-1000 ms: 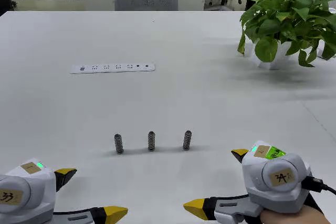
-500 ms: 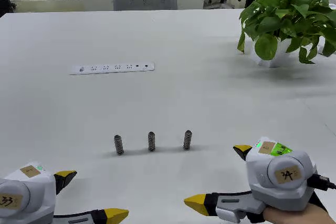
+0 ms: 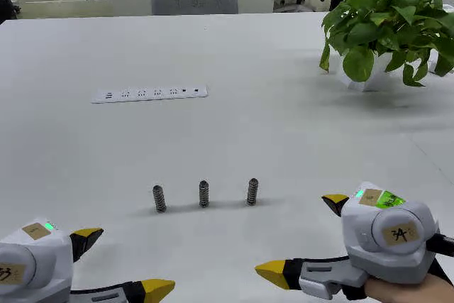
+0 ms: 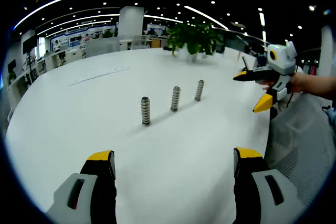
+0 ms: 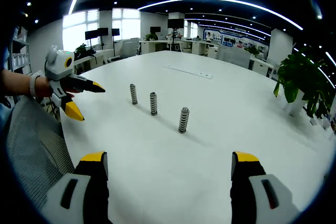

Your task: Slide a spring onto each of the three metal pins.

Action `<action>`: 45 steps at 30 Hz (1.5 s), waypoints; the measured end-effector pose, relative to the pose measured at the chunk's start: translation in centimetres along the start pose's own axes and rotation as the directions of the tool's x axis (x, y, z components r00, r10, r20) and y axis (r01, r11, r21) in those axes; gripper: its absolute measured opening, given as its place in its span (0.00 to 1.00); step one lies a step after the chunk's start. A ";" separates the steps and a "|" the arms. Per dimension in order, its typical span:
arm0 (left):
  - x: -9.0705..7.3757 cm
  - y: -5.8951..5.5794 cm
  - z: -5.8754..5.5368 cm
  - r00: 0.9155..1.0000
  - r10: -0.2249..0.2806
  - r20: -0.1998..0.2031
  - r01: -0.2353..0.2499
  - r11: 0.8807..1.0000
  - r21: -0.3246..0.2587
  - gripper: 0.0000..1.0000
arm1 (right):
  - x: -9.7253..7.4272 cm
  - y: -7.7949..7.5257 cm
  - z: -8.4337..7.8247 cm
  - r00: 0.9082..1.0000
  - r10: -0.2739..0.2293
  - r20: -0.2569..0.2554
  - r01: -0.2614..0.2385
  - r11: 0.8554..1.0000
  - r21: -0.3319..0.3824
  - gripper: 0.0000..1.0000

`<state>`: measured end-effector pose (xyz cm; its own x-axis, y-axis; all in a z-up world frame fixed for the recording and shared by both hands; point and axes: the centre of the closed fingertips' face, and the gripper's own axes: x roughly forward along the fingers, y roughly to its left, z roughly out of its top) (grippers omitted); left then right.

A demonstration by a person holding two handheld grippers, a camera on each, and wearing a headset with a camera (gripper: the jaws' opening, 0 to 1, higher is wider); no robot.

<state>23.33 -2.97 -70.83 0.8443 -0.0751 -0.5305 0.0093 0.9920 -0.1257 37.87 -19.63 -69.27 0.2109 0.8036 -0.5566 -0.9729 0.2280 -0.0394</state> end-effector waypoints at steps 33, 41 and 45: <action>-4.7 0.6 1.5 0.993 0.106 0.058 -0.107 0.994 0.028 0.96 | -3.9 0.2 0.6 0.997 -0.050 0.059 0.051 0.999 -0.011 0.99; -5.2 0.1 1.2 0.990 0.131 0.051 -0.132 0.991 0.007 0.96 | -4.0 0.0 0.5 0.997 -0.055 0.062 0.055 0.998 -0.004 0.99; -5.4 0.3 0.8 0.989 0.140 0.047 -0.140 0.990 -0.002 0.95 | -3.9 0.0 0.3 0.997 -0.056 0.057 0.056 0.998 -0.008 0.99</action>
<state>19.14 -2.19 -67.34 0.8618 0.0698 -0.5025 -0.1103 0.9926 -0.0513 37.11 -22.61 -66.88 0.2700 0.8198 -0.5050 -0.9601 0.2688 -0.0770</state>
